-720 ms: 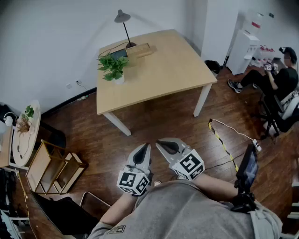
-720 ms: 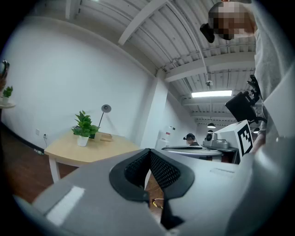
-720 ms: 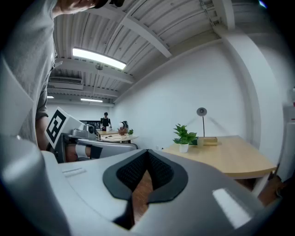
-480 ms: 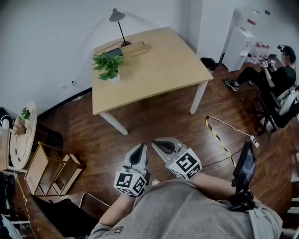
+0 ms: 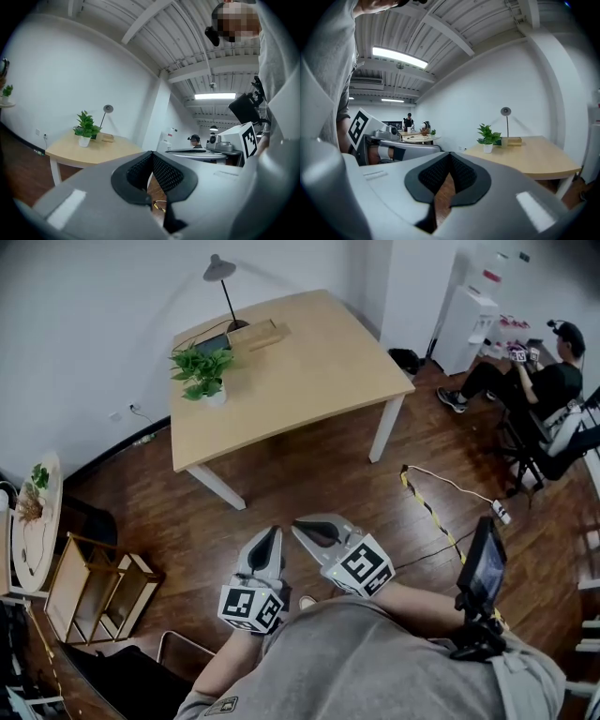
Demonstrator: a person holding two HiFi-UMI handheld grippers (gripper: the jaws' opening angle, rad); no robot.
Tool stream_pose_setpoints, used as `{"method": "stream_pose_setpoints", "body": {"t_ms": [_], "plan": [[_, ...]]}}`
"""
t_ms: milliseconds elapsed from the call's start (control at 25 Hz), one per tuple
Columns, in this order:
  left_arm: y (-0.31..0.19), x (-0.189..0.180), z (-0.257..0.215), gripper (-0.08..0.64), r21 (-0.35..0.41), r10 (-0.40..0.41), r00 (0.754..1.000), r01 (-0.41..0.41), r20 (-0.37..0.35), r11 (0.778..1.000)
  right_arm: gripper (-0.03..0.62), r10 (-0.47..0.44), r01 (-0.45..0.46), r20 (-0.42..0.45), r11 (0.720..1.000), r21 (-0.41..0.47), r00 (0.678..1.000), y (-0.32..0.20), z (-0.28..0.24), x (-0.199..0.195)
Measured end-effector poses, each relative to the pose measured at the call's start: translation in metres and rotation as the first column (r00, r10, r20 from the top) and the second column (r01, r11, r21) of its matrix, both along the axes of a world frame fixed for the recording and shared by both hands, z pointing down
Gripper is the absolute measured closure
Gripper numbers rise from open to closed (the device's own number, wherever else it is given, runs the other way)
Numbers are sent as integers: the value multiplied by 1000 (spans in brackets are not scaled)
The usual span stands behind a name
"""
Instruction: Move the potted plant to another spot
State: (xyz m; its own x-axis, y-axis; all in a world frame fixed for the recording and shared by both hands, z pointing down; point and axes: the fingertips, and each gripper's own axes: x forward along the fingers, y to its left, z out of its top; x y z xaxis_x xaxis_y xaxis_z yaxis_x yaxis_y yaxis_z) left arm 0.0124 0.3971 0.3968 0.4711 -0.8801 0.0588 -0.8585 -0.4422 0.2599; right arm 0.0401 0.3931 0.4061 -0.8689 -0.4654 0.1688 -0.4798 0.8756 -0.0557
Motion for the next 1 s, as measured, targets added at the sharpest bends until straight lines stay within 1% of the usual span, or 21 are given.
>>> {"method": "stream_pose_setpoints", "body": {"t_ms": [200, 560, 720, 1000], "plan": [[-2, 9, -2, 560, 7, 3, 1000, -3, -5, 1000, 587, 11, -11, -3, 1000, 9, 1000, -1, -2, 11], [-1, 3, -11, 560, 22, 5, 1000, -5, -1, 1000, 587, 18, -18, -1, 999, 28, 1000, 0, -6, 5], [-2, -9, -13, 560, 39, 7, 1000, -6, -11, 999, 586, 24, -24, -2, 999, 37, 1000, -2, -10, -6], [-1, -37, -22, 560, 56, 17, 1000, -15, -23, 998, 586, 64, -64, 2, 996, 57, 998, -6, -14, -29]]}}
